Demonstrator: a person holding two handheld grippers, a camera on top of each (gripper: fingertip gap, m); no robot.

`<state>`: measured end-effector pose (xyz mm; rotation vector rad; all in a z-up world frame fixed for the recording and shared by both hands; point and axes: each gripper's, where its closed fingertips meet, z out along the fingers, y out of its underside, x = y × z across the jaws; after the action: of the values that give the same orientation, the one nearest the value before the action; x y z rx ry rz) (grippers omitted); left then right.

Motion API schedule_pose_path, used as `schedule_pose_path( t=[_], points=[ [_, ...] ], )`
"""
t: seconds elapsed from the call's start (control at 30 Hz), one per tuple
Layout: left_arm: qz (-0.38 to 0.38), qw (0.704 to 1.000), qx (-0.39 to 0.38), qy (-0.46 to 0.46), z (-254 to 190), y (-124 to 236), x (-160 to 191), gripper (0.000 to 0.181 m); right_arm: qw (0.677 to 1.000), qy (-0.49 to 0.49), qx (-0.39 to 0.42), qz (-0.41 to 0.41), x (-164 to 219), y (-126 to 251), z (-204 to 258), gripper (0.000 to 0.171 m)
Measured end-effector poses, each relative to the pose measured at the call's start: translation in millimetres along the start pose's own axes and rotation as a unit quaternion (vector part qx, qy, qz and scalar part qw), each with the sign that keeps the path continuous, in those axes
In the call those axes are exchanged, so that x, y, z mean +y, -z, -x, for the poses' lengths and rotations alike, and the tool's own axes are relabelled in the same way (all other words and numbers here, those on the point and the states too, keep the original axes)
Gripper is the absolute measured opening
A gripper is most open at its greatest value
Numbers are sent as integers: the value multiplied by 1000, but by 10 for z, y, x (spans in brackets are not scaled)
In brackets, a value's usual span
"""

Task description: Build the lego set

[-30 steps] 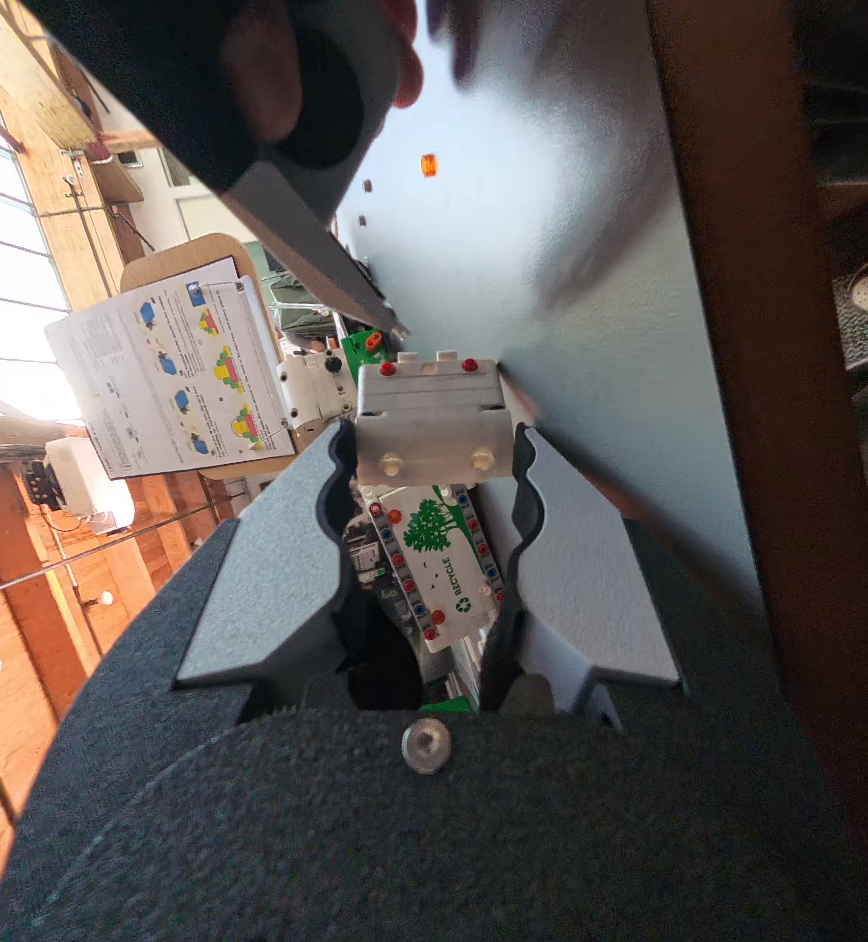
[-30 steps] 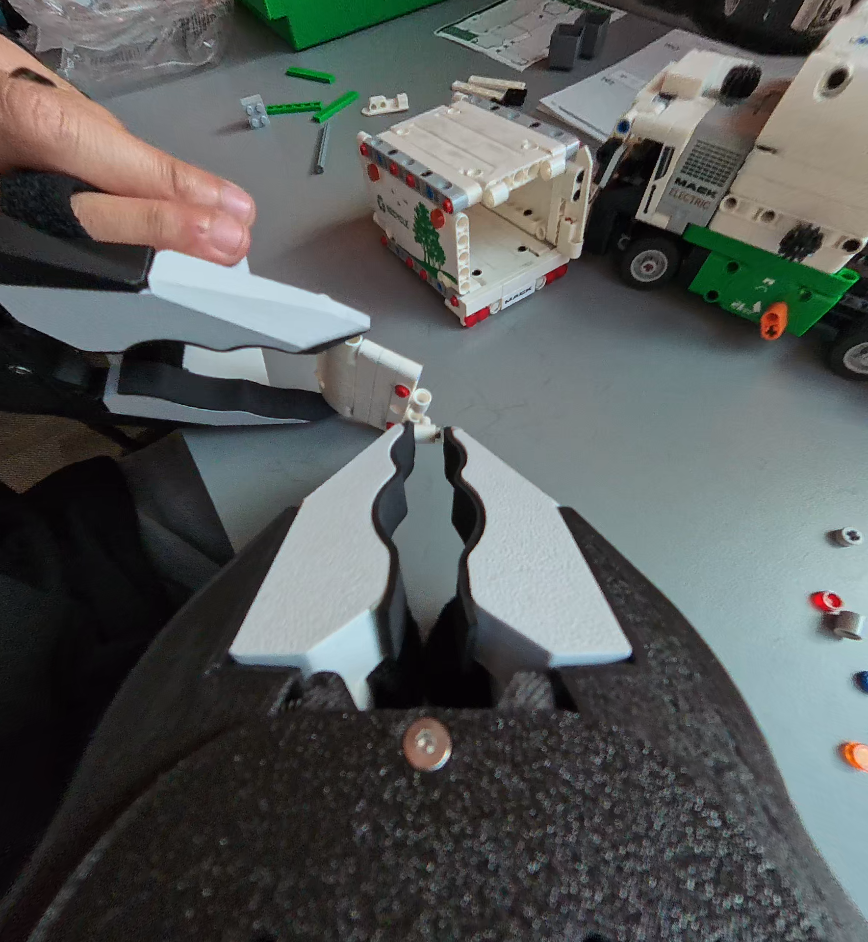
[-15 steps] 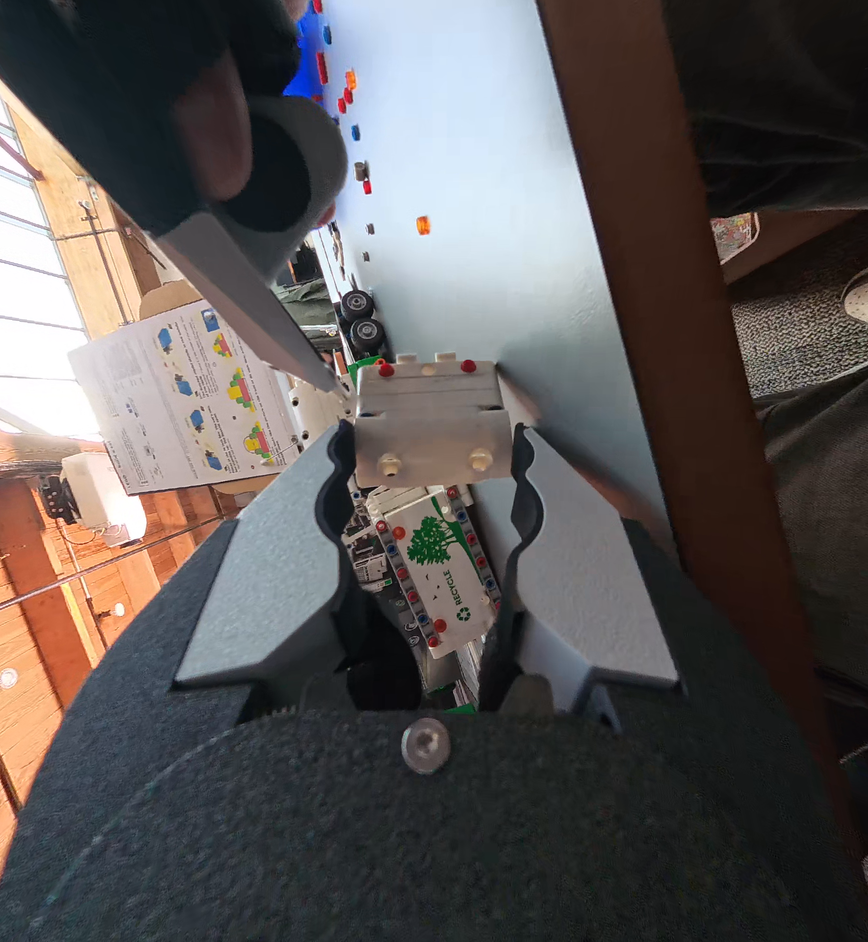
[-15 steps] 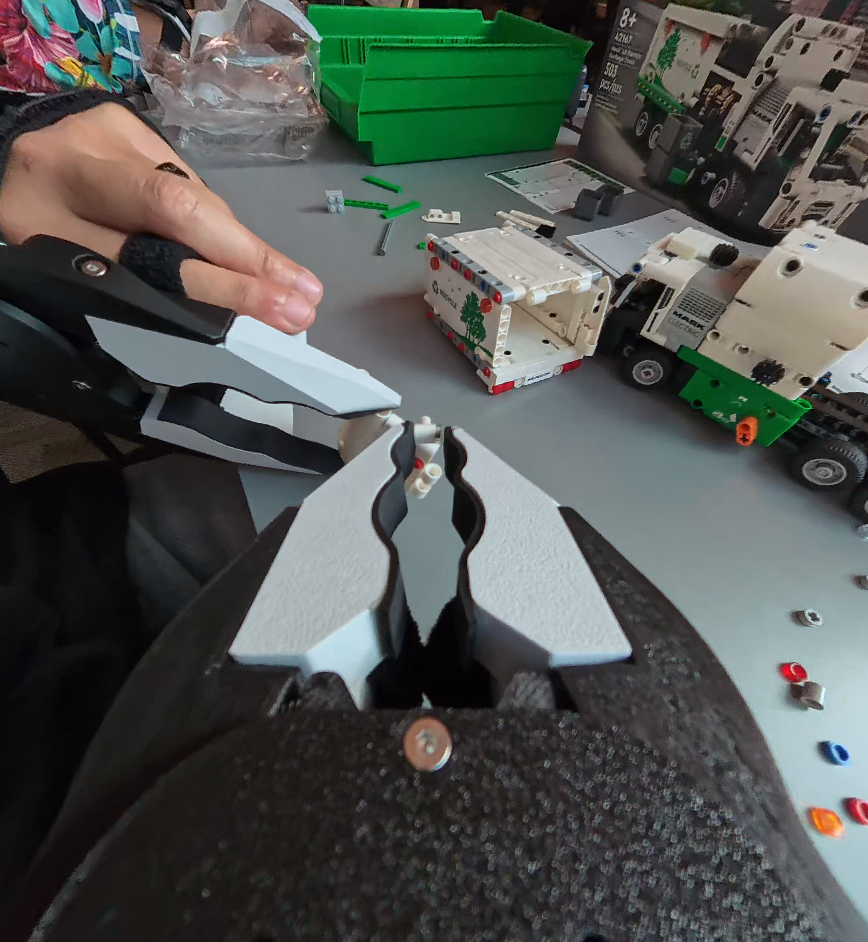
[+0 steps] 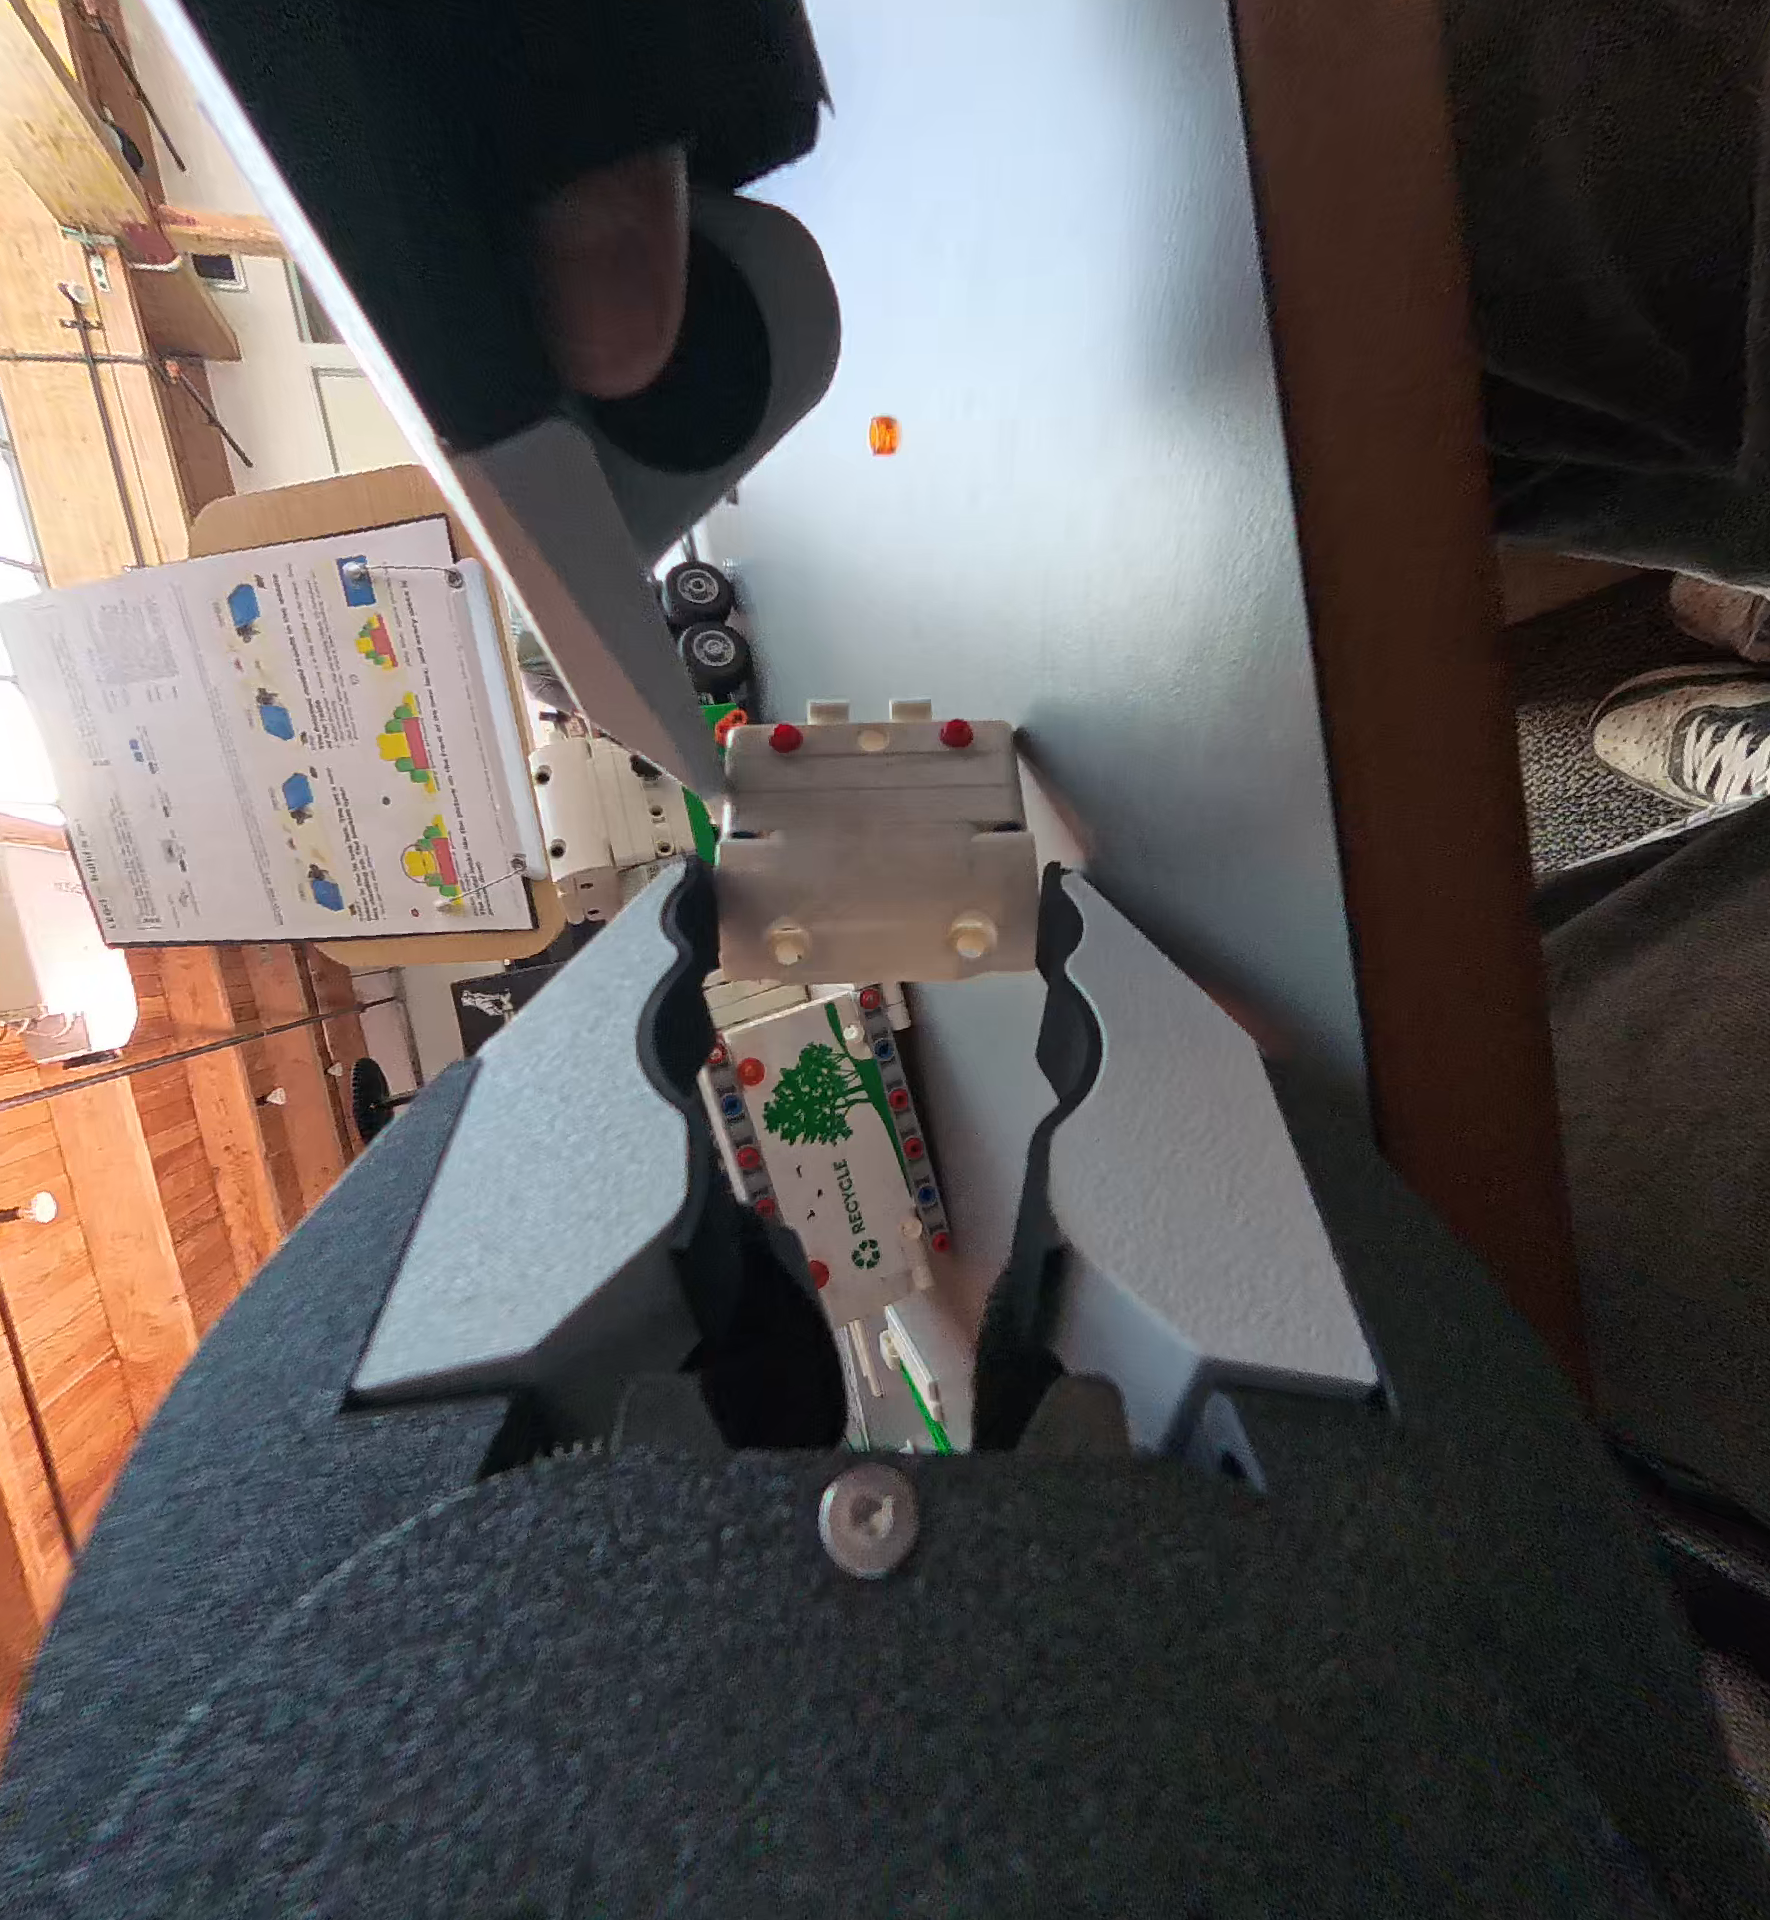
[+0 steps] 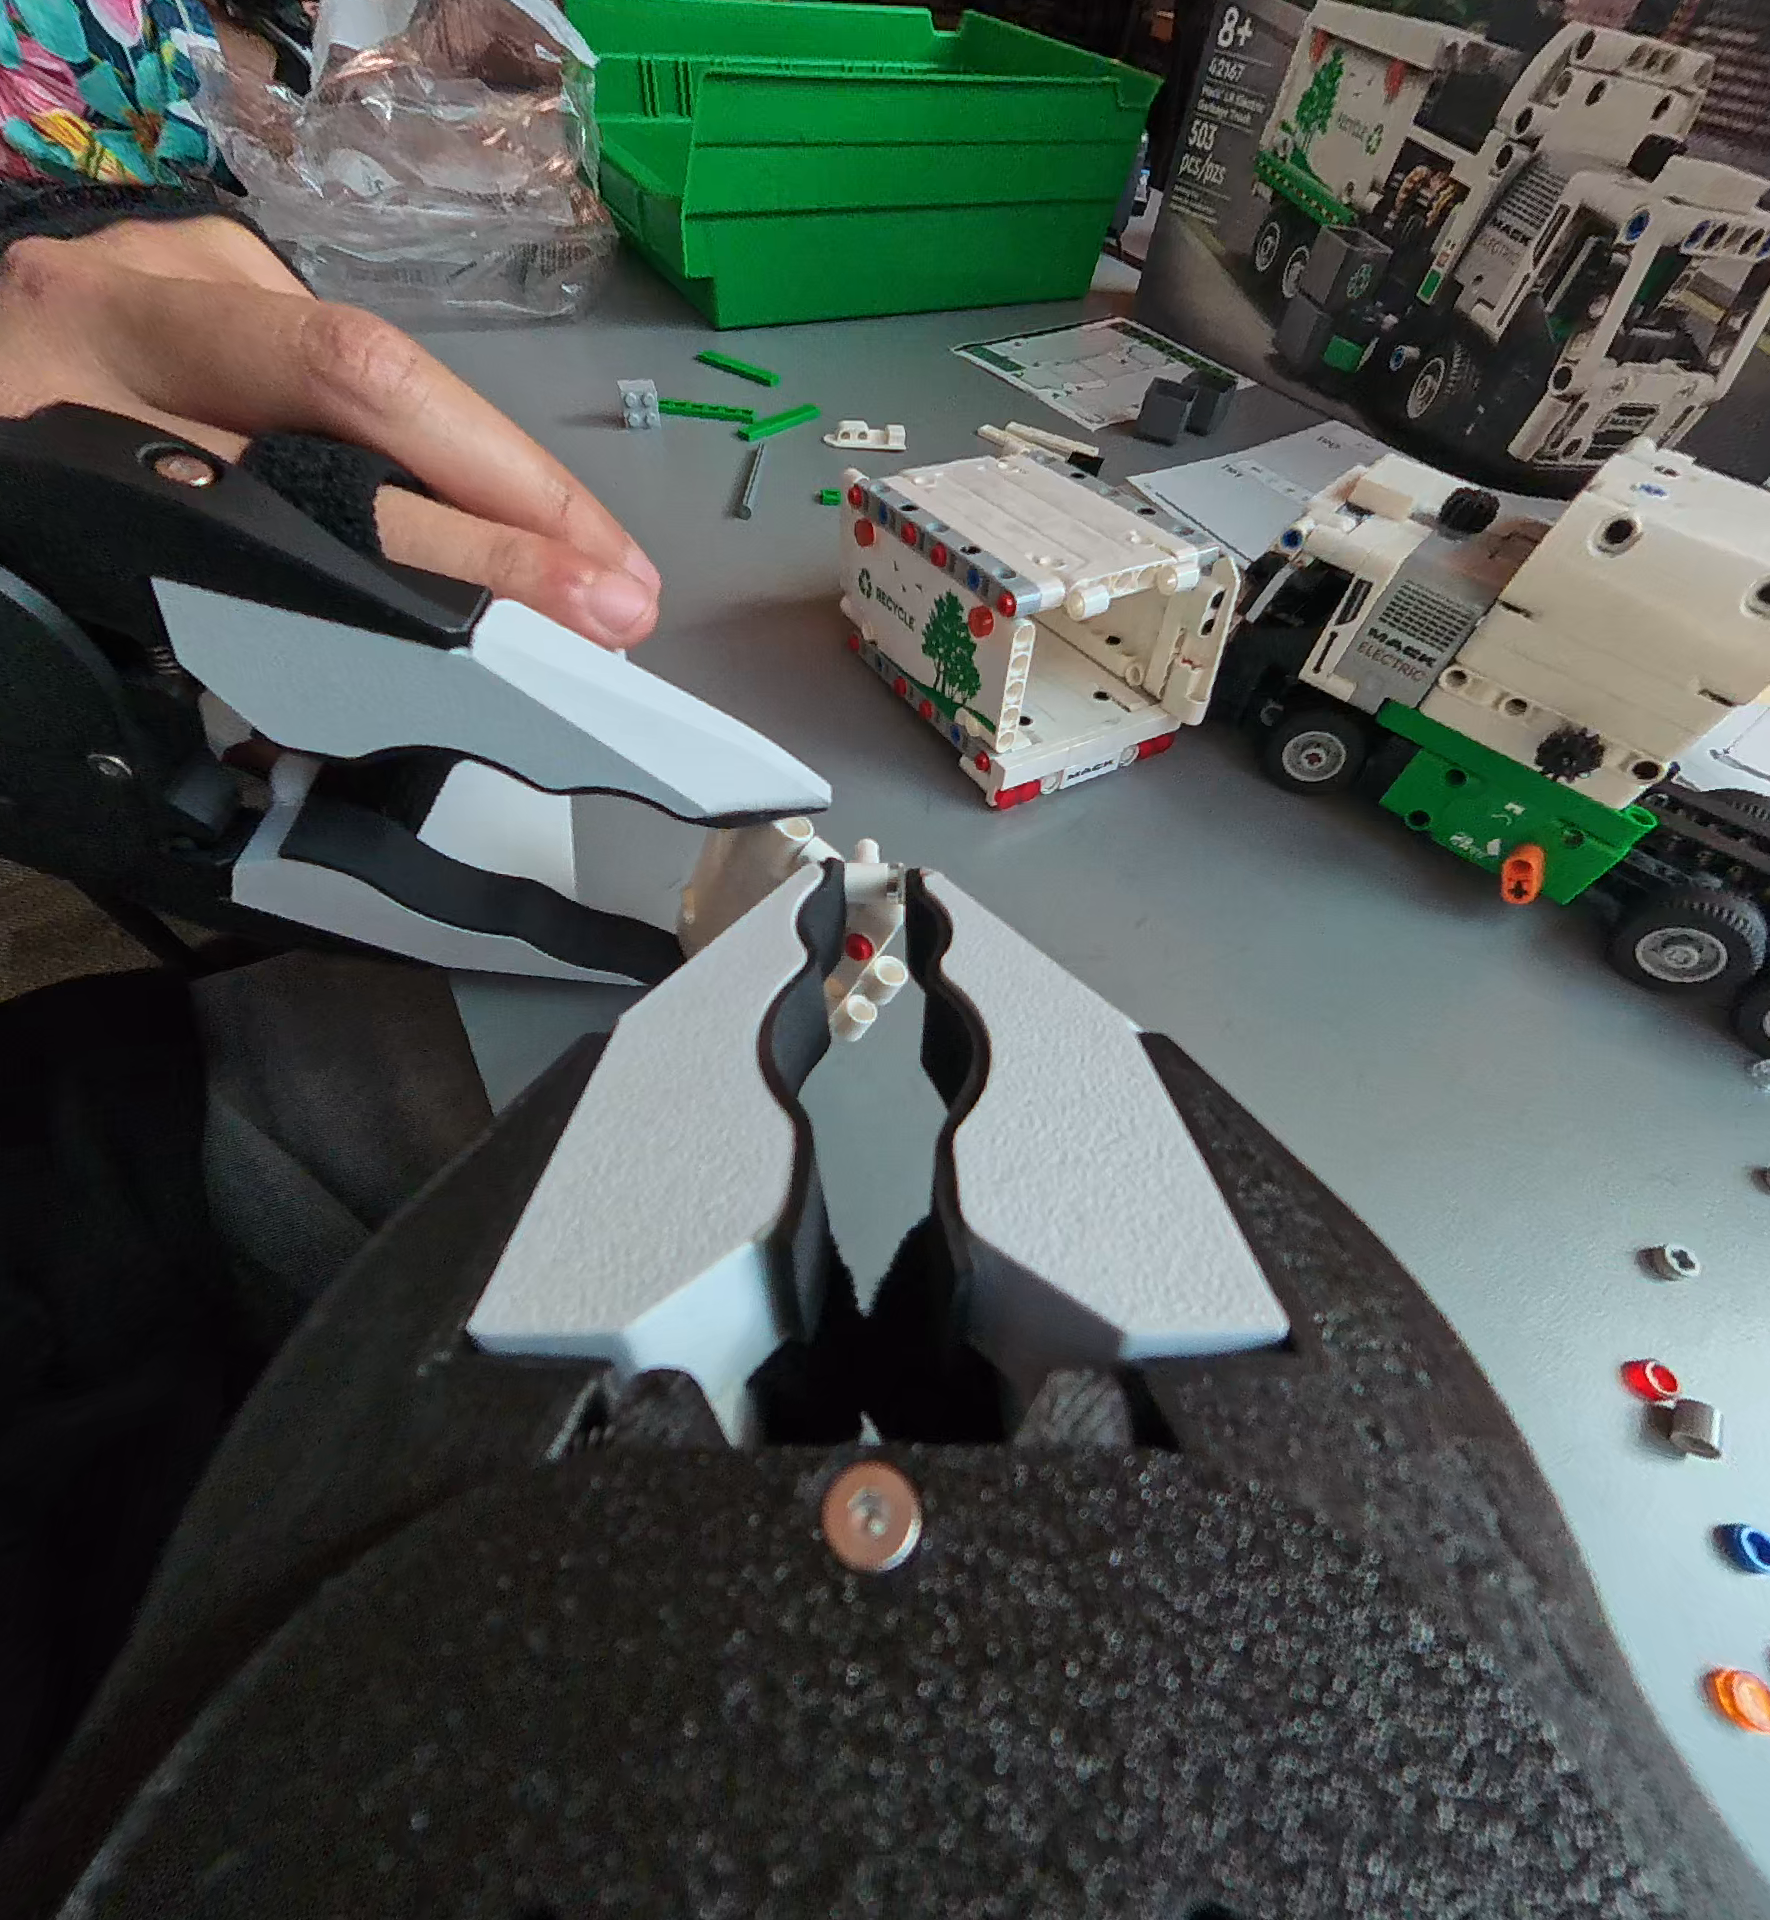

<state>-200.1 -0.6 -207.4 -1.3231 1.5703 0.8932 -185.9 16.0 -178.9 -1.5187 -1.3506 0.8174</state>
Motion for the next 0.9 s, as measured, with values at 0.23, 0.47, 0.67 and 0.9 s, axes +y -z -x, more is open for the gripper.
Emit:
schedule_pose_path(
  t=[0.23, 0.47, 0.67, 0.9],
  points=[
    [0, 1000, 8, 10, -15, 24, 75, 59, 999, 28, 19, 19, -9, -36, 32, 10],
    [23, 999, 2, -42, -80, 10, 210, 43, 998, 39, 24, 37, 43, -63, 56, 10],
    [25, 999, 10, -25, -101, 4, 238, 38, 999, 9, 8, 35, 42, -64, 72, 10],
    [31, 999, -9, -39, -150, -60, 306, 20, 989, -122, -77, 22, 38, -57, 148, 10]
  ],
)
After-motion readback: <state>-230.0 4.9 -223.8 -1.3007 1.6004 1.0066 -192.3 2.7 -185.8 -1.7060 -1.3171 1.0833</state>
